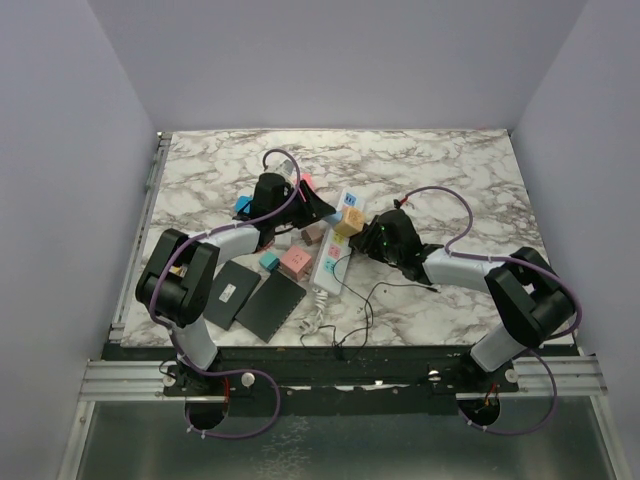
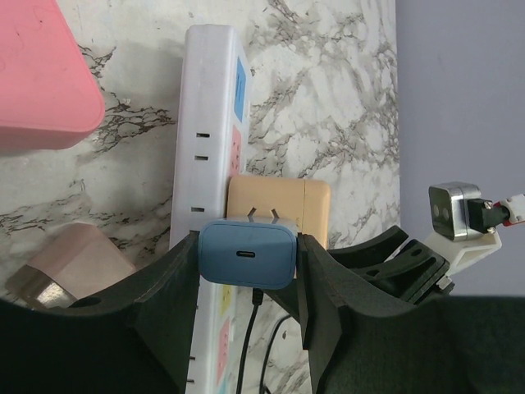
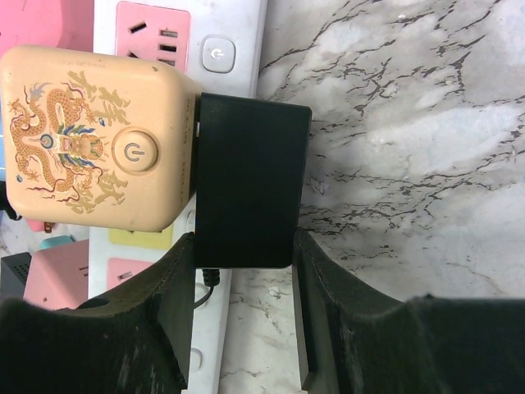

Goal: Pull the plug off the socket
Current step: Remove the plug from the socket.

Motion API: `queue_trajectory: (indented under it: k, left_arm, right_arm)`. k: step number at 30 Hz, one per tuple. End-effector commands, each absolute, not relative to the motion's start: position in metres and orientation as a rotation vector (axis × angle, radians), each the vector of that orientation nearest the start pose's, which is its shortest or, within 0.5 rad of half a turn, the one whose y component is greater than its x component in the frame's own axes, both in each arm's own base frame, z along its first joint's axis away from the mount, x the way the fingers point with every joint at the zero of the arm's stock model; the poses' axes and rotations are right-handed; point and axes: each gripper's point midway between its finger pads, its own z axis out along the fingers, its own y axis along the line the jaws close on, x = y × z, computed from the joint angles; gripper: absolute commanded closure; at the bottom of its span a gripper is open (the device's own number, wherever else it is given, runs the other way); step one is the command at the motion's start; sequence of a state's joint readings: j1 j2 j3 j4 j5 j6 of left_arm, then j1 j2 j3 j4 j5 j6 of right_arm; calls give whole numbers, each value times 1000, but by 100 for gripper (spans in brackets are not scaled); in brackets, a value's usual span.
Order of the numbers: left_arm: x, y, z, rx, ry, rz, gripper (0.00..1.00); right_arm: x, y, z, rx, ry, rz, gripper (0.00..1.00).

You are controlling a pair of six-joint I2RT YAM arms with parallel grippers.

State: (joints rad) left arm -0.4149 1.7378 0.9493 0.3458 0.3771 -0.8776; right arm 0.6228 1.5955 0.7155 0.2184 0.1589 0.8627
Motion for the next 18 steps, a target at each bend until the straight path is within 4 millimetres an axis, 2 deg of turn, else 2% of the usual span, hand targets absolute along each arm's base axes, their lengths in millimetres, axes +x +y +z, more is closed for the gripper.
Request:
queue_trajectory:
  k: [1, 6, 9, 14, 18]
  left_arm:
    - [390, -264, 111, -276, 2207, -1111, 100]
    - [394, -260, 135, -176, 2121, -1021, 100]
    - [391, -267, 144, -82, 2090, -1000, 100]
    - [386, -280, 149, 27, 2085, -981, 100]
    - [386, -285, 146, 115, 2131, -883, 100]
  right_arm:
    - [302, 228, 5, 357, 2451, 501, 100]
    - [302, 227, 0, 365, 2469, 482, 100]
    - [302, 226, -2, 367, 2476, 467, 100]
    - [303, 223, -4, 369, 2481, 435, 100]
    - [303, 218, -7, 369, 2487, 393, 100]
